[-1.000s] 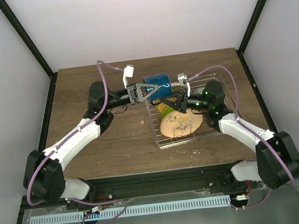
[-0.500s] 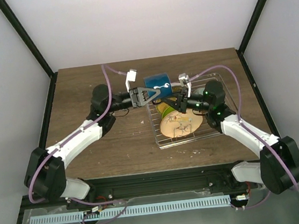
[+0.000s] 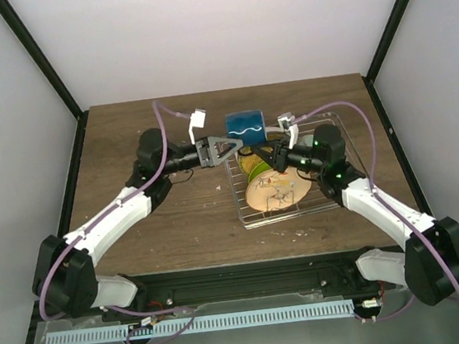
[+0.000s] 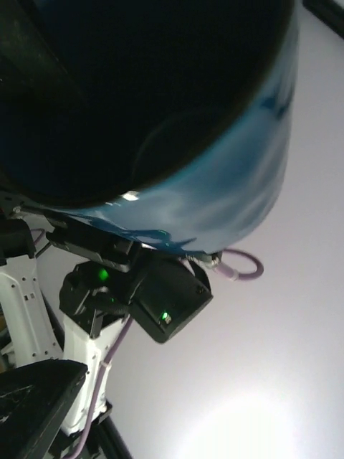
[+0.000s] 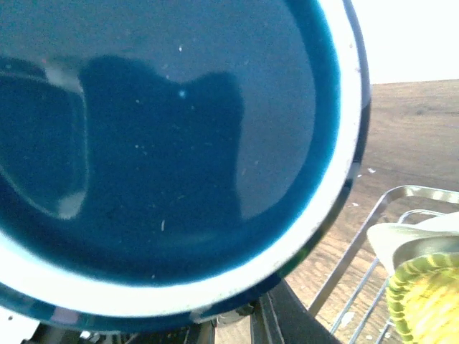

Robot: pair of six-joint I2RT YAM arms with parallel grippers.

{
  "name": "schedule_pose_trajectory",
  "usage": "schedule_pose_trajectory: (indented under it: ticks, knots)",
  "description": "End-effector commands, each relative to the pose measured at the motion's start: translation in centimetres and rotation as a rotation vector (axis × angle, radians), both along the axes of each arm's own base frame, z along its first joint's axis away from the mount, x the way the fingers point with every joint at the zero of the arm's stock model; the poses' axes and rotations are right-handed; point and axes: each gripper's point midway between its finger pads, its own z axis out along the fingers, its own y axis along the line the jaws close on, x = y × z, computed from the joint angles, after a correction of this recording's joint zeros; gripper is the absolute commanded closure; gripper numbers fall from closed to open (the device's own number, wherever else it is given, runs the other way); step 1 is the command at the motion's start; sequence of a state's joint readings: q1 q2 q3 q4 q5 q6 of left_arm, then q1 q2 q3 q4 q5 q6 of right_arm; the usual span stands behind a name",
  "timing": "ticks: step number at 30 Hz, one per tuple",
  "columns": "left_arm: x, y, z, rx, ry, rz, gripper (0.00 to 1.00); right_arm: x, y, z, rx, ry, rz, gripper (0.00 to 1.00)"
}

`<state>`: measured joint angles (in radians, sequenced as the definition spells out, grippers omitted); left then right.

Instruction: Load the mixed dishes into the dish rack

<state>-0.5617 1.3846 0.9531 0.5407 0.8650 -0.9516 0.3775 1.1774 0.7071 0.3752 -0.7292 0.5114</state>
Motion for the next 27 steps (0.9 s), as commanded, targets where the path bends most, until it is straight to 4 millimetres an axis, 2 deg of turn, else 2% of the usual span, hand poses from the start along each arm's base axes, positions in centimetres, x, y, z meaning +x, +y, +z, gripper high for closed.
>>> schedule_pose_trajectory:
  ticks: [1, 6, 9, 11, 13, 16, 19, 21, 25, 27]
  knots:
    - [0.6, 1.5, -2.7, 0.128, 0.021, 0.078, 0.03, 1.1, -1.4, 6.4, 0.024, -0.191, -0.134, 0.99]
    - [2.7, 4.4, -5.6, 0.321, 0.023, 0.262, 0.02, 1.6, -3.1, 6.6, -0.057, -0.198, -0.248, 0.99]
    - [3.4, 6.1, -6.9, 0.419, 0.020, 0.344, 0.02, 2.8, -5.2, 6.0, -0.141, -0.145, -0.384, 0.99]
    - [3.7, 6.7, -7.2, 0.453, 0.015, 0.376, 0.02, 4.3, -8.0, 5.0, -0.233, -0.071, -0.558, 0.99]
    - [3.9, 7.1, -7.5, 0.477, 0.012, 0.395, 0.02, 4.9, -10.7, 3.5, -0.344, 0.020, -0.698, 0.99]
    - [4.1, 7.2, -7.9, 0.490, 0.015, 0.401, 0.02, 5.1, -14.3, 2.4, -0.460, 0.094, -0.854, 0.99]
    - [4.2, 6.9, -8.5, 0.496, 0.029, 0.386, 0.02, 4.8, -17.1, 1.5, -0.508, 0.150, -0.940, 0.99]
    - [4.2, 6.7, -8.6, 0.491, 0.033, 0.373, 0.02, 4.7, -18.8, 0.2, -0.553, 0.203, -0.982, 0.99]
    - [4.0, 6.4, -8.4, 0.477, 0.035, 0.353, 0.03, 4.6, -22.2, -4.4, -0.704, 0.372, -1.031, 0.99]
    - [4.0, 6.4, -8.2, 0.480, 0.031, 0.350, 0.03, 4.4, -23.1, -6.2, -0.764, 0.427, -1.047, 0.99]
